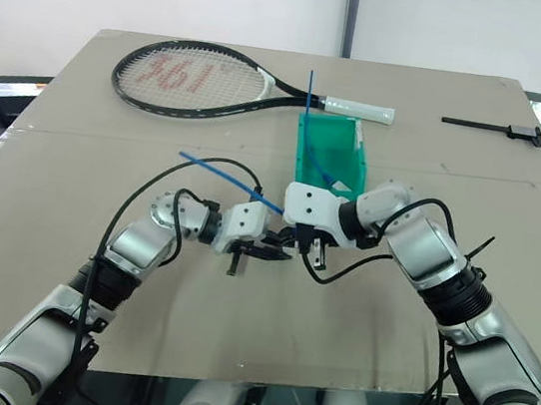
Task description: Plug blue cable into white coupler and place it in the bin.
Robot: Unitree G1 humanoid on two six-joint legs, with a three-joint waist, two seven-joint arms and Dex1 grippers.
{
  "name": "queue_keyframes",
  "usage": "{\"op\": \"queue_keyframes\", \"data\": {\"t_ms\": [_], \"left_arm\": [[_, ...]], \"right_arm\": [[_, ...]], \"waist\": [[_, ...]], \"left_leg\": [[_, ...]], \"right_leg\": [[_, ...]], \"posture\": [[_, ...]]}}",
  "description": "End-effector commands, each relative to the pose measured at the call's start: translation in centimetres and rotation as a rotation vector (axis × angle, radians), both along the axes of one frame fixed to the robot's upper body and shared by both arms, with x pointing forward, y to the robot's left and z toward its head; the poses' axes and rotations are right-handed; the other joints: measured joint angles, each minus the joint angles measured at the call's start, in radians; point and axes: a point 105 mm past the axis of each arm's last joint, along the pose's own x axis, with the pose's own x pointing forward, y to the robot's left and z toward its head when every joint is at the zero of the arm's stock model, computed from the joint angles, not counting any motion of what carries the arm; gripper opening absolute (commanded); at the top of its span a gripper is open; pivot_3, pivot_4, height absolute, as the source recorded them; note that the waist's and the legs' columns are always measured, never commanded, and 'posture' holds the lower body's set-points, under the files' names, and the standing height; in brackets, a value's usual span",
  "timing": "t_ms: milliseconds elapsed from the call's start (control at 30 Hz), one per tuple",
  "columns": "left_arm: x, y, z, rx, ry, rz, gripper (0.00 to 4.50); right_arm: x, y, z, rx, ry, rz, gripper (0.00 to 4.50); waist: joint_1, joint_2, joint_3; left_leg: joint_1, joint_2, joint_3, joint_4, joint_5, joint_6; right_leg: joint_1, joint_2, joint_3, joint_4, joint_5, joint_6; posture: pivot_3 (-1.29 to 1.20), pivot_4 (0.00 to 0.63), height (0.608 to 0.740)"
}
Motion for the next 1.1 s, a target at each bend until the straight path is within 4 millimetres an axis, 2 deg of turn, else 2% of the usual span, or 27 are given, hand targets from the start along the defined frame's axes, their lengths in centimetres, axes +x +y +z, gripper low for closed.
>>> {"op": "queue_keyframes", "data": {"t_ms": [33, 567, 867, 933, 1000, 1033, 1067, 1100], "left_arm": [[0.3, -0.4, 0.4, 0.002, -0.024, 0.015, 0.28], [0.2, -0.4, 0.0, -0.005, -0.013, 0.019, 0.28], [0.2, -0.1, -0.2, -0.008, -0.011, 0.03, 0.28], [0.2, -0.1, -0.1, -0.022, -0.003, 0.038, 0.28], [0.2, 0.0, 0.1, -0.047, 0.011, 0.051, 0.28], [0.2, 0.0, 0.2, -0.06, 0.019, 0.055, 0.28], [0.1, 0.1, 0.3, -0.074, 0.032, 0.064, 0.28], [0.1, 0.2, 0.5, -0.091, 0.046, 0.078, 0.28]], "right_arm": [[-0.6, -0.1, -1.4, -0.062, 0.055, 0.009, 0.0], [1.0, 0.3, -1.9, -0.012, 0.136, -0.094, 0.0], [1.1, -0.5, -4.4, -0.02, 0.159, -0.127, 0.0], [1.8, 0.4, -3.1, 0.101, 0.074, -0.139, 0.0], [2.4, 1.1, 0.0, 0.289, 0.013, -0.162, 0.0], [2.3, 1.0, 1.2, 0.349, -0.017, -0.162, 0.68], [2.3, 0.7, 2.1, 0.39, -0.043, -0.169, 0.86], [2.1, 0.3, 3.1, 0.429, -0.07, -0.177, 1.5]], "waist": [[0.001, 0.0, 0.0], [0.002, 0.0, -0.001], [0.002, 0.002, -0.007], [0.001, 0.002, -0.009], [-0.005, 0.002, -0.009], [-0.006, 0.002, -0.009], [-0.006, 0.003, -0.008], [-0.006, 0.004, -0.008]], "left_leg": [[0.0, 0.0, 0.0, 0.0, 0.0, 0.0], [0.0, 0.0, 0.0, 0.0, 0.0, 0.0], [0.0, 0.0, -0.001, 0.0, 0.0, 0.0], [0.0, 0.0, -0.001, 0.0, 0.0, 0.0], [0.001, 0.0, -0.001, 0.0, 0.0, 0.0], [0.001, 0.0, -0.001, 0.0, 0.0, 0.0], [0.001, 0.0, -0.001, 0.0, 0.0, -0.001], [0.0, 0.0, -0.001, 0.0, 0.001, -0.001]], "right_leg": [[0.0, 0.0, 0.0, 0.0, 0.0, 0.0], [0.0, 0.0, 0.0, 0.0, 0.0, 0.0], [0.0, 0.0, 0.0, 0.0, 0.0, 0.0], [0.0, 0.0, 0.0, 0.0, 0.0, 0.0], [0.001, 0.0, 0.0, 0.0, 0.0, 0.0], [0.001, 0.0, 0.0, 0.0, 0.0, 0.0], [0.001, 0.001, 0.0, 0.0, 0.0, 0.0], [0.0, 0.001, 0.0, 0.001, 0.0, 0.0]], "posture": [[0.0, 0.15, 0.74], [0.0, 0.15, 0.74], [0.0, 0.15, 0.74], [0.0, 0.15, 0.74], [0.0, 0.15, 0.74], [0.0, 0.15, 0.74], [0.0, 0.15, 0.74], [0.0, 0.15, 0.74]]}}
